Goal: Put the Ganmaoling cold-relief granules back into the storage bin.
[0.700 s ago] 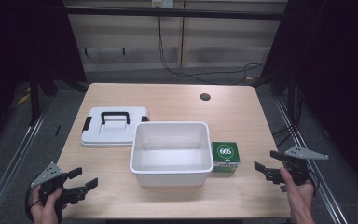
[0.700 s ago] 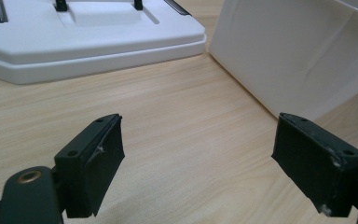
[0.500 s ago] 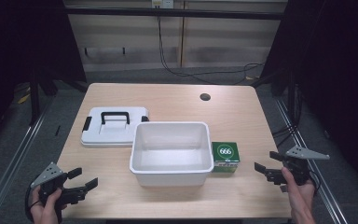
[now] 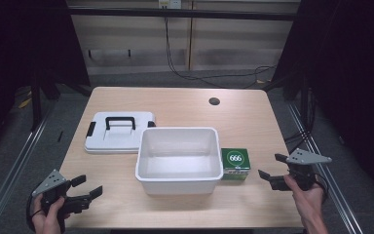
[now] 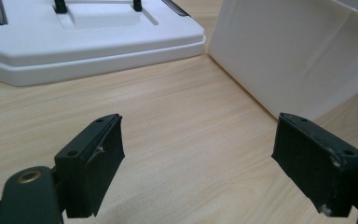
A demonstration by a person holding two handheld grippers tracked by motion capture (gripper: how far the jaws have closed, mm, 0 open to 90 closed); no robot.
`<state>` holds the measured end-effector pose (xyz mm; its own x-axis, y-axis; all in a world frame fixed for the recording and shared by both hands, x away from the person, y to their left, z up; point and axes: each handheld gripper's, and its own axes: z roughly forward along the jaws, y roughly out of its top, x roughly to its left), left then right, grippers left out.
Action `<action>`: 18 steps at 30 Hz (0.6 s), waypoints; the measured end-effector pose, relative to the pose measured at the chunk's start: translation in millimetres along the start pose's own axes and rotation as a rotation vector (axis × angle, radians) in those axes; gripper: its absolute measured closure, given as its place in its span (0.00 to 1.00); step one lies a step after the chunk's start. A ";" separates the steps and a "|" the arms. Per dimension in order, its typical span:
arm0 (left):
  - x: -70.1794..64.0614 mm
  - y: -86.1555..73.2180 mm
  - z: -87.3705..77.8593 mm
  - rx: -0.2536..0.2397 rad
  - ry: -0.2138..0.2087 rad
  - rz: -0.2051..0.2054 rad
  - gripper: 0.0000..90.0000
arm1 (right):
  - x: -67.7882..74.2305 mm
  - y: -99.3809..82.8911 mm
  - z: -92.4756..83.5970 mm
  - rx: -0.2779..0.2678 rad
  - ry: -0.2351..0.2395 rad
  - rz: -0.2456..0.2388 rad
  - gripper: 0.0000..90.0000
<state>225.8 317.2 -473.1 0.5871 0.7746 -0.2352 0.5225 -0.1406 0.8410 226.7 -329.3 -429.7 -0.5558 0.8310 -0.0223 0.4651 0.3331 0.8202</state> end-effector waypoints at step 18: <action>0.9 -0.4 -0.9 0.000 0.005 -0.009 0.18 | 1.1 43.1 0.6 -0.051 0.136 0.001 0.15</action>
<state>225.6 318.5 -473.2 0.5794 0.7788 -0.2403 0.5275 -0.1336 0.8390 246.5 -313.8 -394.6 -0.6451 0.7623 0.0531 0.4321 0.3067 0.8481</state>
